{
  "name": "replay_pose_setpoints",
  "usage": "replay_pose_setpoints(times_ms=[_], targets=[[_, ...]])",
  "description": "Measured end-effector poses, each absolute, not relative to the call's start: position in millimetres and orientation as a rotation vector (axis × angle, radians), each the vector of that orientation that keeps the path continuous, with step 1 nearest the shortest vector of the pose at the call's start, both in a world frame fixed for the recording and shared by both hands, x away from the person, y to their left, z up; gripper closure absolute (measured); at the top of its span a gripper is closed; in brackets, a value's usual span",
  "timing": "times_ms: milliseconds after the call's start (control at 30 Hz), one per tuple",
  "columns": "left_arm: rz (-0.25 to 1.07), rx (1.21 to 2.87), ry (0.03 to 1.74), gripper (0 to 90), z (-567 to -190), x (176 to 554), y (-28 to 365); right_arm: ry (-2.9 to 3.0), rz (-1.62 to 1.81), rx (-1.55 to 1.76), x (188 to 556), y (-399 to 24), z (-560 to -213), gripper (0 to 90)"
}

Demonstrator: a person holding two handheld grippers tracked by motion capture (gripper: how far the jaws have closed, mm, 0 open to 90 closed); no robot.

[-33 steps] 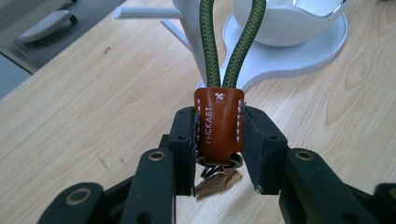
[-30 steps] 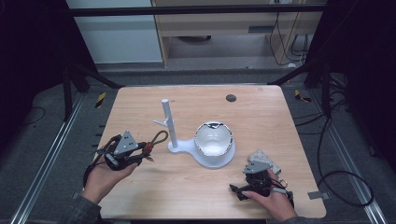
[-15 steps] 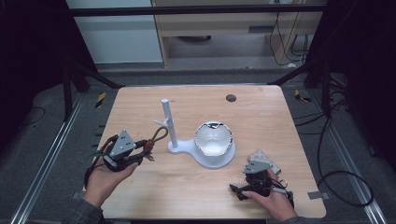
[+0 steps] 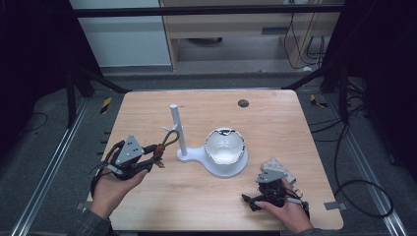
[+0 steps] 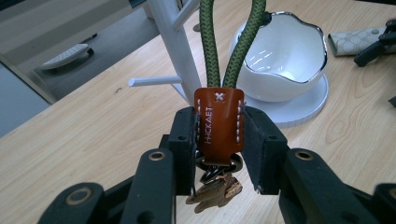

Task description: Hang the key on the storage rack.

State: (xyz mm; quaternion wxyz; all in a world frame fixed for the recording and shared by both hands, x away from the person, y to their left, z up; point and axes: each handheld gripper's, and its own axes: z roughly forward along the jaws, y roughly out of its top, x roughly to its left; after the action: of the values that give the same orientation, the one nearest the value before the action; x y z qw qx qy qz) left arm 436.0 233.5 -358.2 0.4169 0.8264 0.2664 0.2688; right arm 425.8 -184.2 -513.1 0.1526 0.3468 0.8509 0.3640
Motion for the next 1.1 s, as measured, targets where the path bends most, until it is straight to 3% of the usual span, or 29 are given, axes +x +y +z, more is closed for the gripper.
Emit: replay_pose_setpoints(times_ms=[533,1100], targets=[[0.684,2.065,0.709,65.8,-358.4,444.9,230.6,2.441,1.044,0.995,425.7,-184.2,-513.1,2.5],[0.643,2.081,0.821,65.8,-386.2,480.5,218.0,2.441,1.044,0.996,425.5,-184.2,-513.1,2.5]])
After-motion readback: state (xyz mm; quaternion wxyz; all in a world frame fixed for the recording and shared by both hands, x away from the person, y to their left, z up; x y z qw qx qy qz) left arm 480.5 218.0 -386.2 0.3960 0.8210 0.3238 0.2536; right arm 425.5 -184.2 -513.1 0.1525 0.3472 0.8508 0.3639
